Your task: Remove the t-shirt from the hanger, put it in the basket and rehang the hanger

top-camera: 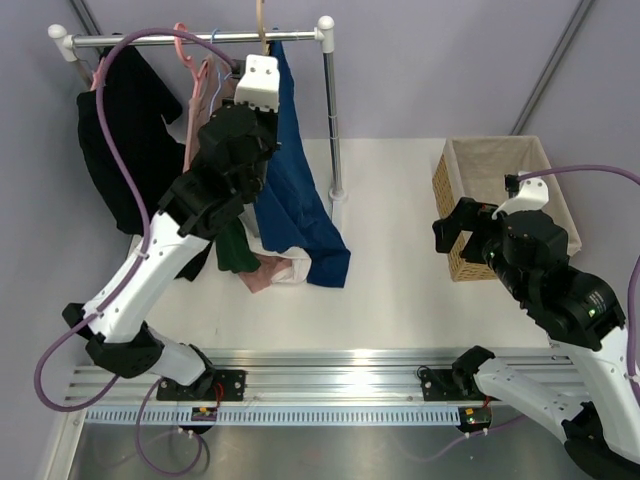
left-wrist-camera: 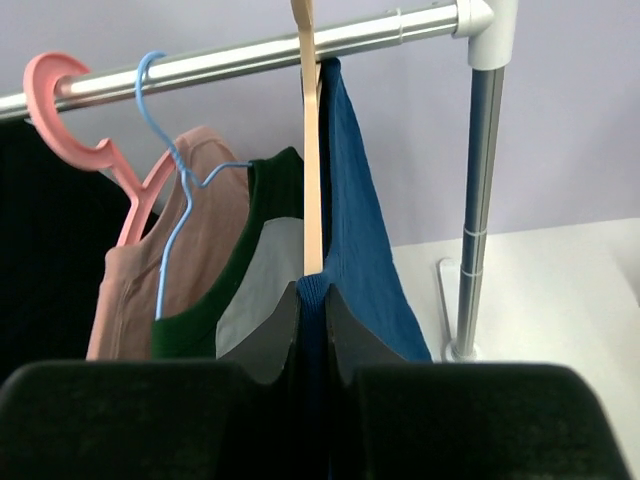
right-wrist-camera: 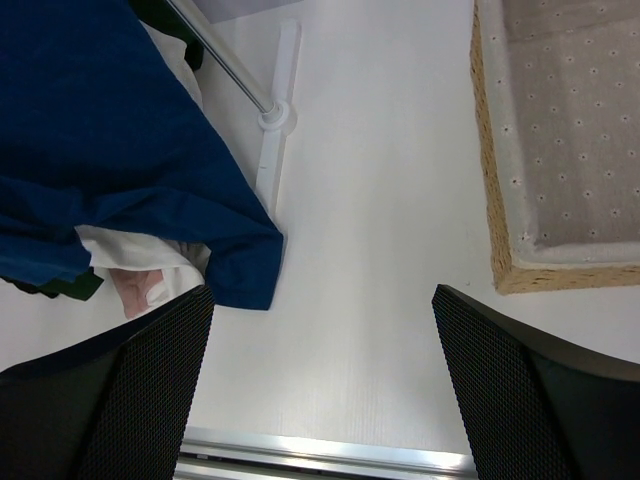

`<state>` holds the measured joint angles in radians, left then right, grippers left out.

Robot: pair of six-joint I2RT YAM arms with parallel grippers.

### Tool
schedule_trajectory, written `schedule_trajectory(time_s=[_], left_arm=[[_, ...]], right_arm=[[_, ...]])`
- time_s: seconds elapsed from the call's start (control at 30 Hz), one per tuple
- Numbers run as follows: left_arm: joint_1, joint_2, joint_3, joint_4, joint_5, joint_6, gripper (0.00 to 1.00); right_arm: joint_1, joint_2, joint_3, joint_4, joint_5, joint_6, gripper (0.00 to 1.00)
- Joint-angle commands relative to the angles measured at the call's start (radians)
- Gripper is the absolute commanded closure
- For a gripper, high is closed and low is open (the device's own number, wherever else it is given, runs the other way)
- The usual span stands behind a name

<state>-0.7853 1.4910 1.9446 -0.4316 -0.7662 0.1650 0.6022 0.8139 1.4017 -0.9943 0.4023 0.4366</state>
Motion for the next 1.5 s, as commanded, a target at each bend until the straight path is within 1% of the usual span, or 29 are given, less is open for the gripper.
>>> schedule_trajectory(time_s=[0.0, 0.17, 0.23, 0.3, 0.37, 0.4, 0.47, 0.53, 0.57, 0.6, 0.63, 0.67, 0.7, 0.73, 0.77, 0.83, 0.87, 0.97, 1.07, 1.23, 1.33, 1.47], left_arm=[[0.004, -0.132, -0.028, 0.044, 0.074, -0.097, 1.0], [0.004, -0.303, -0.174, -0.071, 0.203, -0.286, 1.0], [0.003, -0.345, -0.213, -0.13, 0.27, -0.321, 1.0], [0.001, -0.393, -0.254, -0.191, 0.338, -0.367, 1.0], [0.0, -0.425, -0.298, -0.226, 0.389, -0.403, 1.0], [0.0, -0.455, -0.314, -0.234, 0.444, -0.412, 1.0], [-0.002, -0.485, -0.34, -0.257, 0.493, -0.435, 1.0], [0.0, -0.521, -0.38, -0.266, 0.559, -0.443, 1.0], [-0.002, -0.534, -0.394, -0.274, 0.58, -0.455, 1.0], [-0.002, -0.555, -0.421, -0.272, 0.634, -0.459, 1.0], [-0.002, -0.563, -0.432, -0.274, 0.668, -0.472, 1.0], [0.0, -0.571, -0.441, -0.274, 0.735, -0.476, 1.0], [-0.002, -0.574, -0.45, -0.277, 0.76, -0.482, 1.0], [-0.002, -0.583, -0.454, -0.277, 0.825, -0.496, 1.0], [0.0, -0.586, -0.457, -0.277, 0.853, -0.501, 1.0], [-0.003, -0.591, -0.454, -0.277, 0.909, -0.509, 1.0], [-0.002, -0.589, -0.451, -0.28, 0.954, -0.51, 1.0], [-0.002, -0.584, -0.435, -0.283, 1.037, -0.51, 1.0], [-0.002, -0.574, -0.403, -0.282, 1.11, -0.521, 1.0], [-0.003, -0.566, -0.332, -0.28, 1.199, -0.545, 1.0], [-0.003, -0.574, -0.308, -0.28, 1.202, -0.542, 1.0], [-0.003, -0.577, -0.297, -0.283, 1.208, -0.541, 1.0]], right_arm=[[0.008, -0.001, -0.009, 0.045, 0.01, -0.006, 0.0], [0.008, 0.044, 0.042, 0.042, -0.054, 0.017, 0.01], [0.008, 0.08, 0.094, 0.037, -0.08, 0.039, 0.0], [0.008, 0.114, 0.129, 0.055, -0.15, 0.019, 0.01], [0.008, 0.133, 0.18, 0.083, -0.273, -0.03, 0.0], [0.008, 0.149, 0.198, 0.107, -0.325, -0.098, 0.0], [0.008, 0.169, 0.279, 0.117, -0.437, -0.157, 0.01], [0.008, 0.192, 0.342, 0.155, -0.496, -0.229, 0.04], [0.008, 0.194, 0.352, 0.183, -0.561, -0.246, 0.05], [0.008, 0.2, 0.358, 0.241, -0.585, -0.254, 0.08], [0.008, 0.211, 0.379, 0.261, -0.643, -0.253, 0.09], [0.008, 0.228, 0.407, 0.267, -0.684, -0.246, 0.1], [0.01, 0.284, 0.437, 0.254, -0.73, -0.243, 0.12], [0.008, 0.319, 0.507, 0.24, -0.838, -0.239, 0.19], [0.008, 0.379, 0.543, 0.218, -0.891, -0.231, 0.21], [0.008, 0.427, 0.612, 0.22, -1.001, -0.213, 0.26], [0.008, 0.456, 0.625, 0.244, -1.026, -0.188, 0.27], [0.008, 0.473, 0.609, 0.321, -1.069, -0.147, 0.26], [0.008, 0.491, 0.591, 0.333, -1.086, -0.138, 0.25], [0.008, 0.501, 0.534, 0.368, -1.169, -0.098, 0.25], [0.008, 0.473, 0.478, 0.428, -1.188, -0.07, 0.25], [0.008, 0.432, 0.424, 0.425, -1.171, -0.096, 0.24]])
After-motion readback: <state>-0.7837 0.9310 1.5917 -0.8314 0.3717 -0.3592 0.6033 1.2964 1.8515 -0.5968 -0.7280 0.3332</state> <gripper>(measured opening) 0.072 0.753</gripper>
